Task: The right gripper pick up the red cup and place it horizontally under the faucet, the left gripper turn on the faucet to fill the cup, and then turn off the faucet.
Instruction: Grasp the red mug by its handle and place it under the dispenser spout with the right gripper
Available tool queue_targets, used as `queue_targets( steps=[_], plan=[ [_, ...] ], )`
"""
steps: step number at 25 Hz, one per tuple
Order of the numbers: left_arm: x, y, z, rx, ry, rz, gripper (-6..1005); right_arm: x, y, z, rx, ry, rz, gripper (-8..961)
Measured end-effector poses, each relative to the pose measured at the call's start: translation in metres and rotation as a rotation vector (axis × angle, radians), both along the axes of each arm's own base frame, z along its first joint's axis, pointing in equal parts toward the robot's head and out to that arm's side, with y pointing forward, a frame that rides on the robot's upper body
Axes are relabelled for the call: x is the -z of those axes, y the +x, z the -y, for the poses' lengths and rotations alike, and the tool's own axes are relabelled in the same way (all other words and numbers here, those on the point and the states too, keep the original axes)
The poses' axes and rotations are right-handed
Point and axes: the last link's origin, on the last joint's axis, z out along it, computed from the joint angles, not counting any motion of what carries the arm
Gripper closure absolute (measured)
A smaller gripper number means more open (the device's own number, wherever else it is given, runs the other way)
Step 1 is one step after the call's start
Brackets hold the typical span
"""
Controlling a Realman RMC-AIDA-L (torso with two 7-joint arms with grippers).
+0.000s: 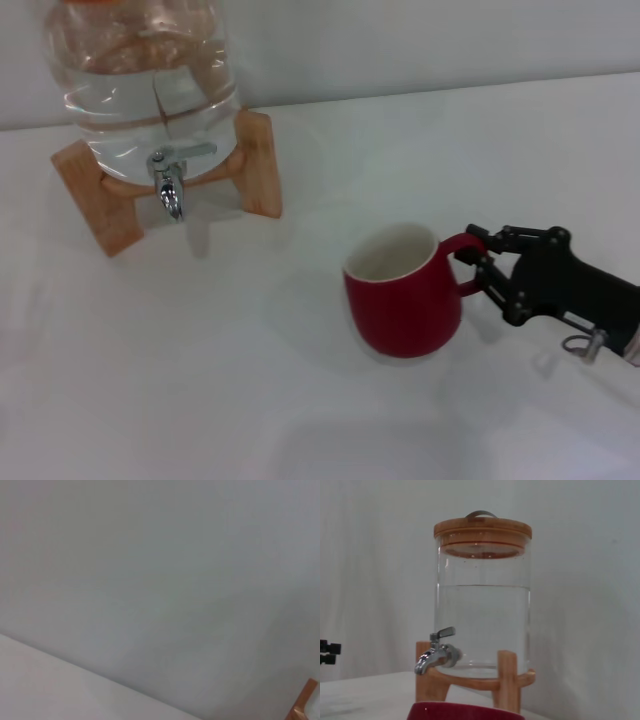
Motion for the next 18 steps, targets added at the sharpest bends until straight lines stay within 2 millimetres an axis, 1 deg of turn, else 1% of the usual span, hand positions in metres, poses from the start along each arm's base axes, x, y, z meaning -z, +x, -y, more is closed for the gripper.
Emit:
queue_targets(
  steps=[12,18],
  plan=[
    [0.001,0.001,-0.001,0.004,-0.003,0.000,278,0.028,-0.028,-0.019,-0.046,-0.075,0.003,803],
    [0.001,0.001,-0.001,0.004,-0.003,0.001,278,0.036,-0.039,-0.031,-0.060,-0.095,0.024,803]
  ],
)
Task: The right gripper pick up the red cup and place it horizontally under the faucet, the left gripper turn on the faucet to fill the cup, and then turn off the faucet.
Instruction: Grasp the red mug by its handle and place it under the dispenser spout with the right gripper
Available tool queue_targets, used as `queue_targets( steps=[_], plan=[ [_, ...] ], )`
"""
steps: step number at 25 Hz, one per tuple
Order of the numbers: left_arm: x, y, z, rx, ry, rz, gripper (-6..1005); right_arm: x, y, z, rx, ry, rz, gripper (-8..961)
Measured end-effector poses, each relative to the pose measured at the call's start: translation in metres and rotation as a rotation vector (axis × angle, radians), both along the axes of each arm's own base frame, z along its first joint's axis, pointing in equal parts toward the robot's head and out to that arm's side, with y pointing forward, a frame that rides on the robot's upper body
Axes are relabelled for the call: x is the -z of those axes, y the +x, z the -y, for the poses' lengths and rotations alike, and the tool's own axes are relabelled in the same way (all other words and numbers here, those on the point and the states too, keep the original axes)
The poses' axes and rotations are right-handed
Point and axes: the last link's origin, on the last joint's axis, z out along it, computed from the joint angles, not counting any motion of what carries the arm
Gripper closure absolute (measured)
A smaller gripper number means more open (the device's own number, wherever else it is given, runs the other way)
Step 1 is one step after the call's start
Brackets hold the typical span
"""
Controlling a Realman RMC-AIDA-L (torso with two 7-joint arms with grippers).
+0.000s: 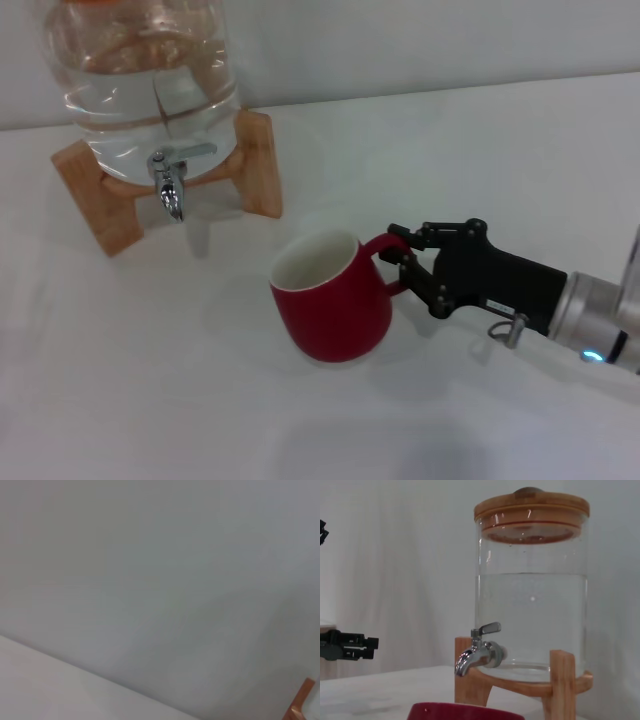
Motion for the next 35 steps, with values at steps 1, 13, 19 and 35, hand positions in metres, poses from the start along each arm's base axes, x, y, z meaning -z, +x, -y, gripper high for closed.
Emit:
queue_targets(
  steps=[1,13,19,35],
  plan=[
    [0.000,0.000,0.000,0.000,0.000,0.000,278,0.001,-0.001,-0.001,0.000,-0.001,0.002,804],
    [0.001,0.003,-0.003,0.013,-0.002,0.003,278,0.013,-0.022,-0.016,-0.022,-0.028,0.003,804],
    [0.001,0.005,-0.005,0.021,-0.002,0.004,278,0.022,-0.032,-0.024,-0.022,-0.052,0.015,804],
    [0.001,0.008,-0.008,0.031,-0.002,0.005,278,0.033,-0.046,-0.038,0.006,-0.036,0.042,803]
  ],
)
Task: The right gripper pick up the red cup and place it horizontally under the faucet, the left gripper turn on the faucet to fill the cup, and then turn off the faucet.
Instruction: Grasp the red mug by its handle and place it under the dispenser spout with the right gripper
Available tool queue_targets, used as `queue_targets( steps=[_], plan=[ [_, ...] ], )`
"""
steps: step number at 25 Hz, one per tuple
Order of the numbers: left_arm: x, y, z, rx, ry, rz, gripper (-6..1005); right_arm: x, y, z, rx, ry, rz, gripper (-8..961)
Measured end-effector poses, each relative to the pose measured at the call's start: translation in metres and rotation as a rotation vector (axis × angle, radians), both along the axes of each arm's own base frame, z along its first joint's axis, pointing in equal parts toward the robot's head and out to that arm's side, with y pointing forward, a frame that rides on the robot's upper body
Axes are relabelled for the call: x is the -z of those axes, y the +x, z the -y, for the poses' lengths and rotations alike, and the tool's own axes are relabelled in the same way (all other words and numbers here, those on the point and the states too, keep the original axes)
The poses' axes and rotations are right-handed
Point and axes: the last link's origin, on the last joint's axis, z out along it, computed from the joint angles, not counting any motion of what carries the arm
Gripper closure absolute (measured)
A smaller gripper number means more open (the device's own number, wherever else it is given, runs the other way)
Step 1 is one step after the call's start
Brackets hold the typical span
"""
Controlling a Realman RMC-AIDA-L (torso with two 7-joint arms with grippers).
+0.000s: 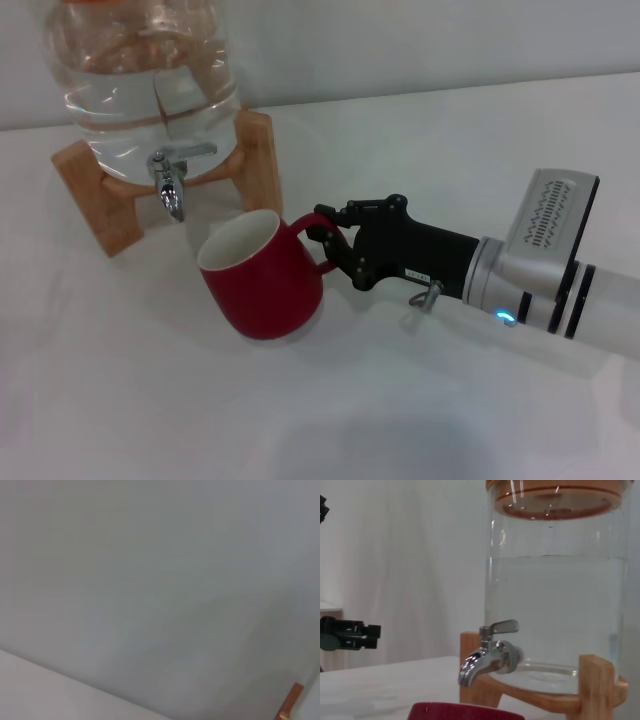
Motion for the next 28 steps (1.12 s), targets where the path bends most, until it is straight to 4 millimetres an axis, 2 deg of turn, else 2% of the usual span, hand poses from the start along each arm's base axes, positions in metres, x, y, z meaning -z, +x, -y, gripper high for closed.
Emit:
queue_targets(
  steps=[12,28],
  plan=[
    [0.000,0.001,-0.001,0.002,-0.001,0.001,278,0.008,-0.006,-0.010,0.060,0.002,0.008,804],
    [0.001,0.000,0.000,0.000,-0.001,0.003,277,0.026,-0.031,-0.008,-0.006,-0.011,0.039,804]
  ],
)
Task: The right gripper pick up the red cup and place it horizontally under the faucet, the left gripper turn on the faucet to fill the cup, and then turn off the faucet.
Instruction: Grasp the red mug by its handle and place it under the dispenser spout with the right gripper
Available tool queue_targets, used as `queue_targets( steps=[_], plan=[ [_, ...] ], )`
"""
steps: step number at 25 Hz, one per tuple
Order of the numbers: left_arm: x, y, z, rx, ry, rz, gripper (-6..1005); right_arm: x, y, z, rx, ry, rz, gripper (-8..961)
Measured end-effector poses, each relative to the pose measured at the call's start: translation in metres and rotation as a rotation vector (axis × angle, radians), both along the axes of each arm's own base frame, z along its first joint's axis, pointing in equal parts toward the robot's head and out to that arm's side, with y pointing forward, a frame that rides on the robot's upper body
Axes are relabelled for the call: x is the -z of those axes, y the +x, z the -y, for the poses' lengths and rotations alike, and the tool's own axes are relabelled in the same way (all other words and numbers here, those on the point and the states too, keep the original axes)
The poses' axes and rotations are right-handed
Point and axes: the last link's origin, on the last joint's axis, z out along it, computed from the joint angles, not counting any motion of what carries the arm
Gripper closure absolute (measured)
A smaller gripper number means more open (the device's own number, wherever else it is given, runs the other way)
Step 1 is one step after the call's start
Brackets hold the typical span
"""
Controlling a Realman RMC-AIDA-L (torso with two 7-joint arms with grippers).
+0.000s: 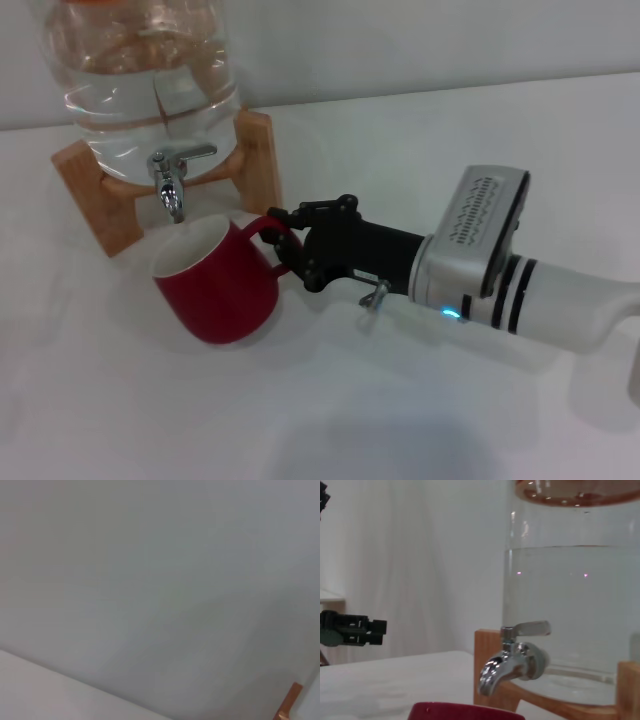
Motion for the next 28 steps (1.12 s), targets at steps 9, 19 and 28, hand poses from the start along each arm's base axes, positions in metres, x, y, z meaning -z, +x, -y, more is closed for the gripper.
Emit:
queue_targets(
  steps=[9,19,28],
  plan=[
    [0.000,-0.002,0.002,-0.006,0.000,0.000,277,0.007,-0.006,-0.001,-0.011,-0.021,0.033,803],
    [0.000,-0.002,0.003,-0.006,0.000,0.000,277,0.003,-0.001,-0.009,0.063,0.003,0.008,804],
    [0.000,-0.002,0.003,-0.005,0.000,0.001,277,-0.001,0.002,-0.017,0.123,0.027,0.003,804]
  ],
)
